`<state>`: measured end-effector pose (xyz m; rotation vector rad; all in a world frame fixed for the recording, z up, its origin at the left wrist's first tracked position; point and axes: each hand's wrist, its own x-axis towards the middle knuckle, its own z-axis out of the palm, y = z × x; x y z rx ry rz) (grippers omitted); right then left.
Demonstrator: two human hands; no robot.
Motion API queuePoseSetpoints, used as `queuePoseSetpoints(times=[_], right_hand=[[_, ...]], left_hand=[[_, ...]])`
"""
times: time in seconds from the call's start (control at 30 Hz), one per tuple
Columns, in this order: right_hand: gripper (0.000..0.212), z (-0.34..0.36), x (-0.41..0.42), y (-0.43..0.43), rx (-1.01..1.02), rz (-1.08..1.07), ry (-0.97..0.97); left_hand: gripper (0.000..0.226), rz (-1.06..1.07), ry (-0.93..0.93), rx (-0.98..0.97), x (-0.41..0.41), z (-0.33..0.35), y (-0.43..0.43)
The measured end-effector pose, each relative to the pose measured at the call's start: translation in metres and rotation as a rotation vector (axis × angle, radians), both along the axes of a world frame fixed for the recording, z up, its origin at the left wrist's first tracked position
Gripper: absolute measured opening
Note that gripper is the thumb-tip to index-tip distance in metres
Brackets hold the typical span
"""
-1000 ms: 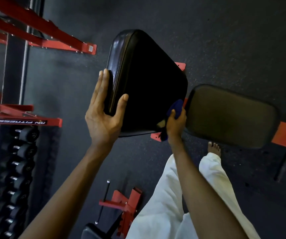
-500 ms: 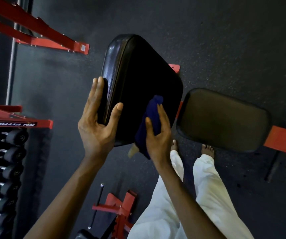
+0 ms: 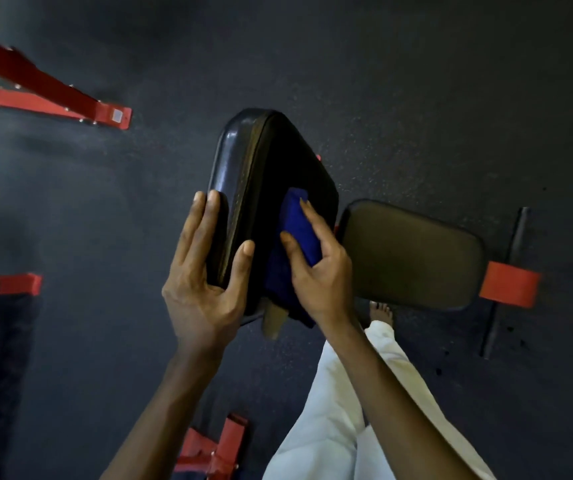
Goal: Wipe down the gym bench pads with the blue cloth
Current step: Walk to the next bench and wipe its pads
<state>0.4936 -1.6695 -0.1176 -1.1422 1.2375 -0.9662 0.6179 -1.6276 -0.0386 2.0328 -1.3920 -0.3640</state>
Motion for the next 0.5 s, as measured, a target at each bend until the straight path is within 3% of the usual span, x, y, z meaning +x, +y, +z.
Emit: queuePoseSetpoints(times=[0.17, 0.37, 0.5], right_hand=[[0.048, -0.011, 0.008, -0.05, 0.148, -0.127, 0.096], [0.05, 0.044, 0.018, -0.033, -0.078, -0.067, 0.092], [0.047, 0.032, 0.027, -0.086, 0.006, -0.148, 0.201]], left_hand=[[0.058, 0.003, 0.022, -0.018, 0.0, 0.0, -0.002], [0.057, 0.019, 0.053, -0.057, 0.003, -0.002, -0.001], [0.055, 0.02, 0.067, -0.06, 0.002, 0.0, 0.0]])
